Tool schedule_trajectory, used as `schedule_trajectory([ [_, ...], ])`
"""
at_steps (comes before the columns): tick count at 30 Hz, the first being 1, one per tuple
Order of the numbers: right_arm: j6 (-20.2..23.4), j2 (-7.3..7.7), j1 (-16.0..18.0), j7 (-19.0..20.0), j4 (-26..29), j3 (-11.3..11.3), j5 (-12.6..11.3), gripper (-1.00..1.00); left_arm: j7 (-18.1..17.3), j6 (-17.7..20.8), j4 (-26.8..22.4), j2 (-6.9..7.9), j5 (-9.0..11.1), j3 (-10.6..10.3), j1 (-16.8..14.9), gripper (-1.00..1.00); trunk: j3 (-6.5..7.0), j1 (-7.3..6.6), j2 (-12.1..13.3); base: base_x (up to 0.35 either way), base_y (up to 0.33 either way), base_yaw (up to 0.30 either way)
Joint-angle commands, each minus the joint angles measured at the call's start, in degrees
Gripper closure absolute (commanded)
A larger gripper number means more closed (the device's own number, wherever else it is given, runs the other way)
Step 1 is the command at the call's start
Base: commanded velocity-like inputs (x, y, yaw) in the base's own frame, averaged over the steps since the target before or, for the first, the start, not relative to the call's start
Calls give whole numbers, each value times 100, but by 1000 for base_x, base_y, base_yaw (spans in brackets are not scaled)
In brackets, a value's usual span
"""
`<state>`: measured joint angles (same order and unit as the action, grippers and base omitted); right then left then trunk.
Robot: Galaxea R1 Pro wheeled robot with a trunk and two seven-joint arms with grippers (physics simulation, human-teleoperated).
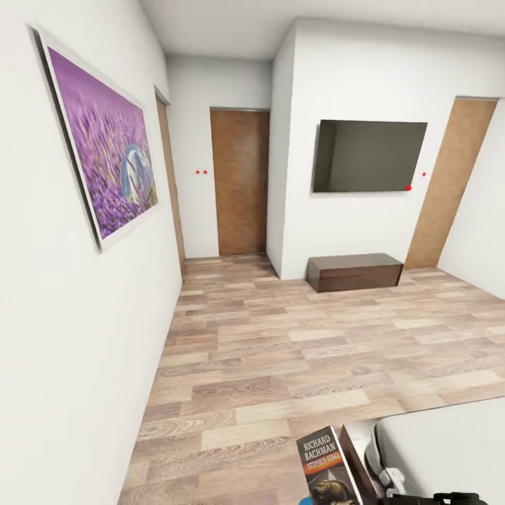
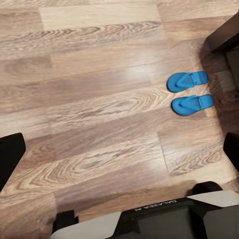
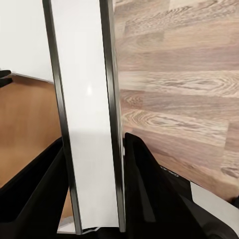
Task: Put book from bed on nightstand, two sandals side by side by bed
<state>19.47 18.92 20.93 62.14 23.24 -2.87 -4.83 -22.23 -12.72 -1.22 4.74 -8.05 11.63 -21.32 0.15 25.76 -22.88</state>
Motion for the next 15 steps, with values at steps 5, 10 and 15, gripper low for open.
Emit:
schedule_trajectory([
  [5,48,6,-1,0,5,-29,-53,100,-10,-22,7,0,-59,49,-3,-100,-2,2,-4,0,0,251],
  [10,48,6,0,0,5,-29,-53,100,-10,-21,7,0,-58,49,-3,-100,-2,2,-4,0,0,251],
  [15,48,6,-1,0,5,-29,-53,100,-10,-21,7,0,-62,49,-5,-100,-2,2,-4,0,0,251],
])
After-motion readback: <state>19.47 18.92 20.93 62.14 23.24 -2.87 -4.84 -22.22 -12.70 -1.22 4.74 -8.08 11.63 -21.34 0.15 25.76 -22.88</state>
